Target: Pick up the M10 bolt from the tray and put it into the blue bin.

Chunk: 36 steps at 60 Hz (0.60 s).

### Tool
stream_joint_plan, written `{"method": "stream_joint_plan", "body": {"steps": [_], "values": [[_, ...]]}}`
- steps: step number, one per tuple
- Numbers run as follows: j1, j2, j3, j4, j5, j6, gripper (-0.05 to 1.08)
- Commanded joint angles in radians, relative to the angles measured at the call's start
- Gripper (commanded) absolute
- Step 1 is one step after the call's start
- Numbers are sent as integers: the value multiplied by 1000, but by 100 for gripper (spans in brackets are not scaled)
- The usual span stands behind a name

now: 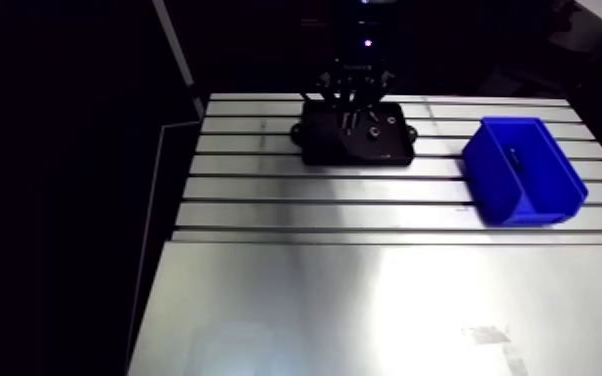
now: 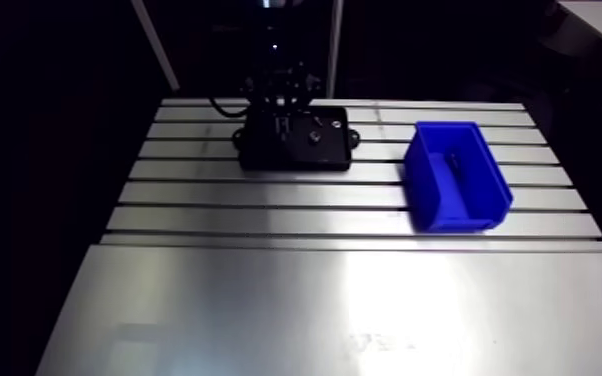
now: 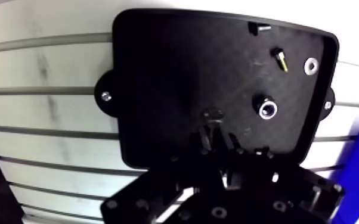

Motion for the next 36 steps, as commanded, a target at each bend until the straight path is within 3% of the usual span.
{"method": "stream_joint_plan", "body": {"steps": [1, 14, 36], "values": [[0, -44, -19, 8, -3, -1, 107], [-13, -100, -41, 64, -6, -12, 107], [-72, -243, -32, 150, -6, -199, 107]]}}
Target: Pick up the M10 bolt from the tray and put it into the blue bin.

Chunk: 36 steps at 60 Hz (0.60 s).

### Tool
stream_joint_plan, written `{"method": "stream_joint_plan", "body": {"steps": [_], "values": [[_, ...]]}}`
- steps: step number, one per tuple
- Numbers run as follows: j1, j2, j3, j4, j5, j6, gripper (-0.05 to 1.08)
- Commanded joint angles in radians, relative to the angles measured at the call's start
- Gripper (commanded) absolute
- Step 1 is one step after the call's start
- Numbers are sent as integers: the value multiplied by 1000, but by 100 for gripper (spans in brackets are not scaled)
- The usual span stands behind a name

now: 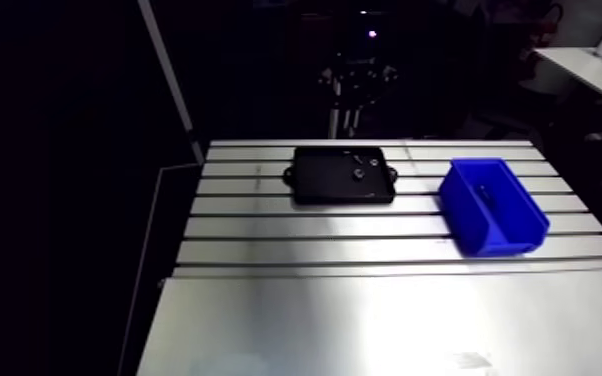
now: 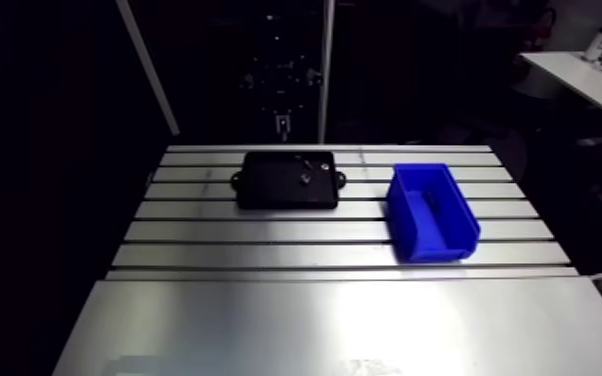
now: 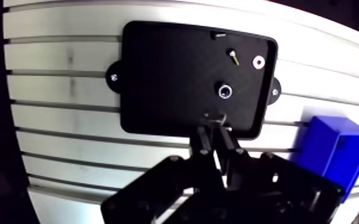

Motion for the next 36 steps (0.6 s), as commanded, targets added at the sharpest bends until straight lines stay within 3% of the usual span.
{"method": "stream_joint_plan", "body": {"steps": [1, 10, 22, 36], "values": [[-43, -90, 4, 58, -1, -109, 107], [-83, -139, 11, 86, -2, -254, 107], [-182, -179, 14, 160, -1, -545, 107], [-218, -232, 66, 179, -4, -869, 107]]}}
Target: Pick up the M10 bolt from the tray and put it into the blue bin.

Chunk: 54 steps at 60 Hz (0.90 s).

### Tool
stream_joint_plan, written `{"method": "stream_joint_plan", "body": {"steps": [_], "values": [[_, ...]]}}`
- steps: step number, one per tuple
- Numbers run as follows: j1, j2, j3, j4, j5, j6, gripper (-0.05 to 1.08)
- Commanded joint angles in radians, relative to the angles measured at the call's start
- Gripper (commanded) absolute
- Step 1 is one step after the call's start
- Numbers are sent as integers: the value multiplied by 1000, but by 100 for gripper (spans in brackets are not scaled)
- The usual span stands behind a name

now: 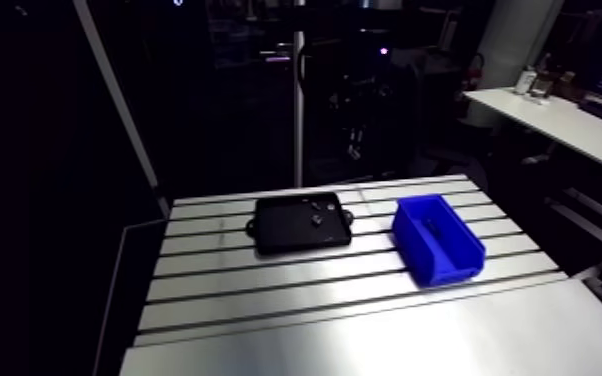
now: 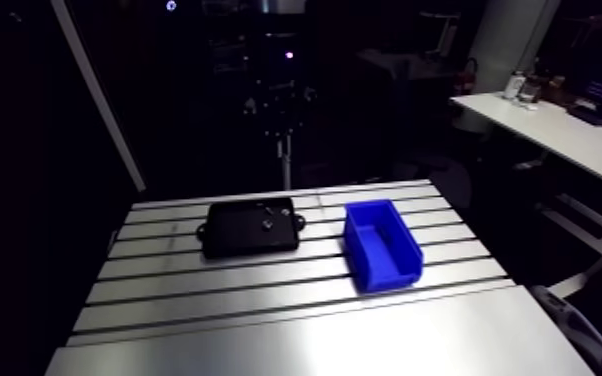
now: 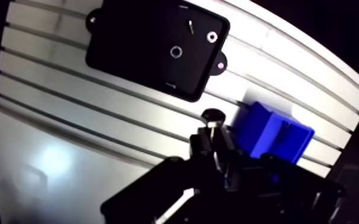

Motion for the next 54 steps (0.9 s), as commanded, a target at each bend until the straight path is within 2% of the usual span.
{"method": "stream_joint_plan", "body": {"steps": [1, 14, 16, 24, 36, 44, 54], "values": [[-84, -83, 55, 52, -2, -473, 107], [-136, -140, 104, 50, 0, -751, 106], [-149, -152, 122, 49, 0, -836, 106], [-188, -163, 146, 47, -5, -990, 106], [-266, -161, 156, 34, -5, -1194, 105], [-277, -142, 156, 3, -5, -1256, 105], [-287, -89, 168, -99, -7, -1329, 105]]}}
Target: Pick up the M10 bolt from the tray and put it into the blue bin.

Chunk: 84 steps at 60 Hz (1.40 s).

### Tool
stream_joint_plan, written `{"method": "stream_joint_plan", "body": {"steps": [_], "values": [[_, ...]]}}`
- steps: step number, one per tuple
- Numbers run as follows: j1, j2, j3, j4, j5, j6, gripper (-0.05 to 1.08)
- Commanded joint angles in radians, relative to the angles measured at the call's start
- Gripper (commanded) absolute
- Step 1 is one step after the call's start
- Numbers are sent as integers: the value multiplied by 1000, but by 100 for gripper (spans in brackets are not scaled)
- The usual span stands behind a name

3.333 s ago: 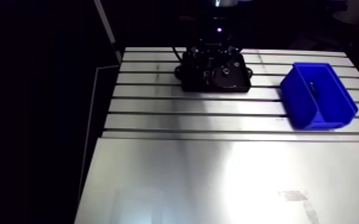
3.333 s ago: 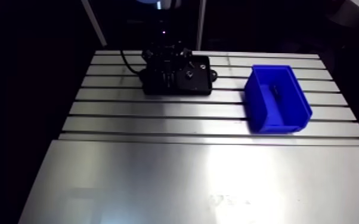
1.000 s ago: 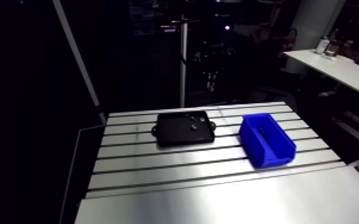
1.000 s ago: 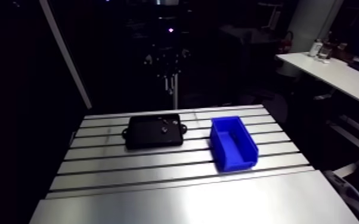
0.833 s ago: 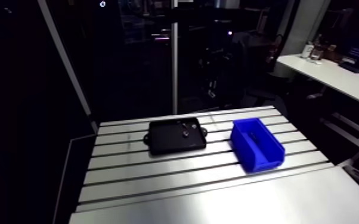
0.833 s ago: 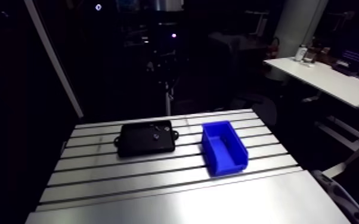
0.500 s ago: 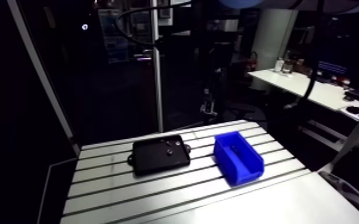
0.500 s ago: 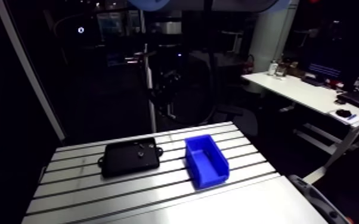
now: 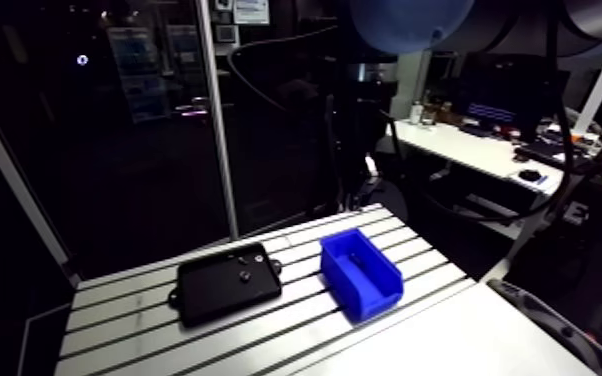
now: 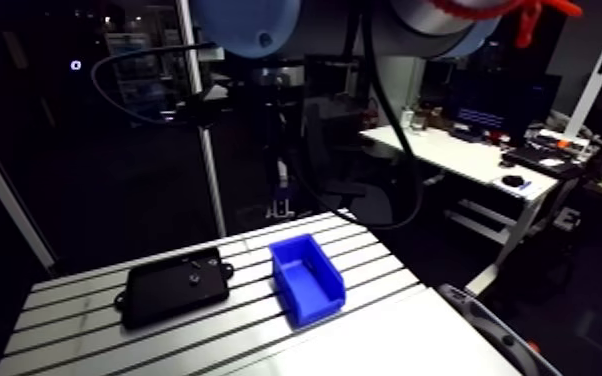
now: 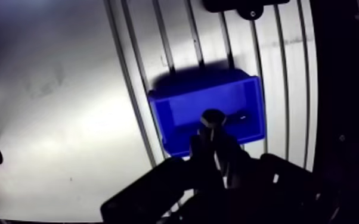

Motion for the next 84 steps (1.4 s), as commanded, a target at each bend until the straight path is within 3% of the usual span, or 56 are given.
{"method": "stream_joint_plan", "body": {"steps": [1, 7, 13, 22, 26, 30, 84], "values": [[-21, 49, 13, -96, -2, -108, 105], [-21, 65, 22, -133, -5, -117, 105], [-21, 95, 27, -174, -45, -124, 105], [-27, 116, 28, -211, -64, -125, 106], [-37, 133, 31, -224, -84, -135, 106], [-45, 140, 33, -224, -92, -148, 105], [-45, 202, 105, -286, -97, -127, 104]]}}
